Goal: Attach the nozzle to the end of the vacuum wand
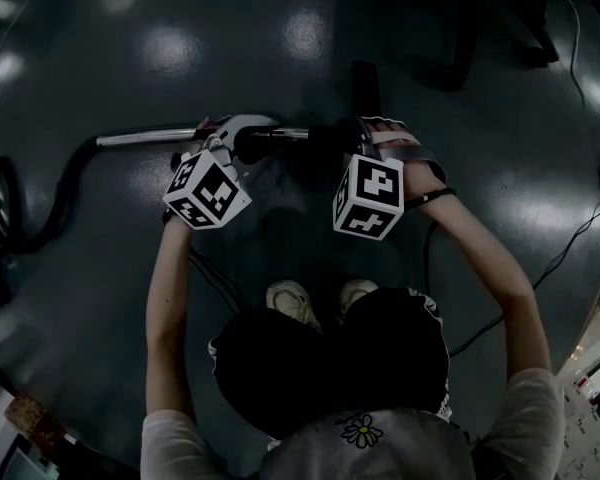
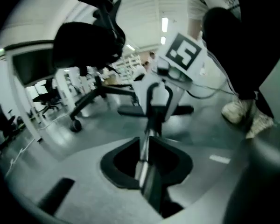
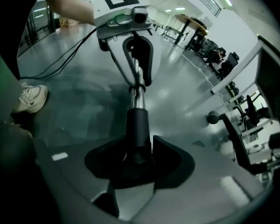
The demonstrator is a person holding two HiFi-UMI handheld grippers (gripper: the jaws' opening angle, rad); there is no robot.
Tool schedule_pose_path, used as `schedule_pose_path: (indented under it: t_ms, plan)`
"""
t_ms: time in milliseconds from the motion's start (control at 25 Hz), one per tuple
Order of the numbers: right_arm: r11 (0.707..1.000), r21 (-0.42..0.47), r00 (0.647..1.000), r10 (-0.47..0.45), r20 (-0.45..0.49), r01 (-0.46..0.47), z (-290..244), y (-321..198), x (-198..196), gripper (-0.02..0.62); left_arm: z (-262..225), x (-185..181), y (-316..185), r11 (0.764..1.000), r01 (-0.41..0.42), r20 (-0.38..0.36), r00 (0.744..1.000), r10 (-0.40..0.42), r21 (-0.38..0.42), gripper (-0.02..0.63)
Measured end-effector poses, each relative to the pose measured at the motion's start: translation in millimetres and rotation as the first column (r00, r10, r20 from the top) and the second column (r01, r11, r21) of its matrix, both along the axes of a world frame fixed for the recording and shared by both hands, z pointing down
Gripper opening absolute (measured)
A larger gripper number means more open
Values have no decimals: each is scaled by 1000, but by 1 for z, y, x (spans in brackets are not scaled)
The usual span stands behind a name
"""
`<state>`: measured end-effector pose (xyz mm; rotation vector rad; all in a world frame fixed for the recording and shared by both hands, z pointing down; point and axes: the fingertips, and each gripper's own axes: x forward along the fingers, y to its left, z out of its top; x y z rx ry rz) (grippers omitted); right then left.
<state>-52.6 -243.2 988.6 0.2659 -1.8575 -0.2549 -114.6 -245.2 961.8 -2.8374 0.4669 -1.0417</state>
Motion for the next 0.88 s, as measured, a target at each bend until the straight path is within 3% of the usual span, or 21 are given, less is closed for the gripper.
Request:
schedule_pose_path:
  t_ms: [40,120,200,240,320,400,440,480,520,680,760,880]
  plan:
    - [999,-5,997,46,56,-45,-3,-4,3,186,-15,2,-8,998,63,-100,993,-62,2,19]
    - [981,-18,963,194,187,-194,-23,-21,12,17,-54,-2,-29,982,188,-273,945,-181,-1,3]
    - [934,-70,881,354,313,-351,-68,-35,22,6,-116,-11,-43,954,300,-425,862,-277,-13,4]
    - [902,-111,818,426,386,-417,-104,-38,25,7,-159,-17,-45,933,358,-508,797,-327,-39,3]
    - [831,-225,649,541,535,-508,-201,-39,27,6,-262,-31,-43,879,464,-665,622,-413,-111,4]
    - [785,-349,490,601,632,-512,-311,-31,25,6,-372,-44,-34,815,554,-759,453,-467,-170,5]
    - [775,-397,429,612,664,-492,-368,-24,23,6,-426,-49,-27,782,593,-782,390,-487,-192,5]
    - [766,-431,375,621,688,-476,-426,-16,23,6,-481,-51,-20,755,622,-792,345,-503,-209,3]
    - [753,-460,324,632,704,-470,-485,-10,25,6,-535,-50,-13,737,641,-795,324,-514,-215,3]
    - [666,-564,133,695,706,-489,-707,6,39,6,-742,-43,17,704,682,-766,342,-545,-196,3]
    - [660,-527,95,667,739,-535,-792,14,55,6,-815,-41,33,687,698,-767,325,-554,-201,4]
    - [662,-462,62,608,792,-591,-857,27,74,5,-868,-34,54,699,688,-799,301,-521,-196,3]
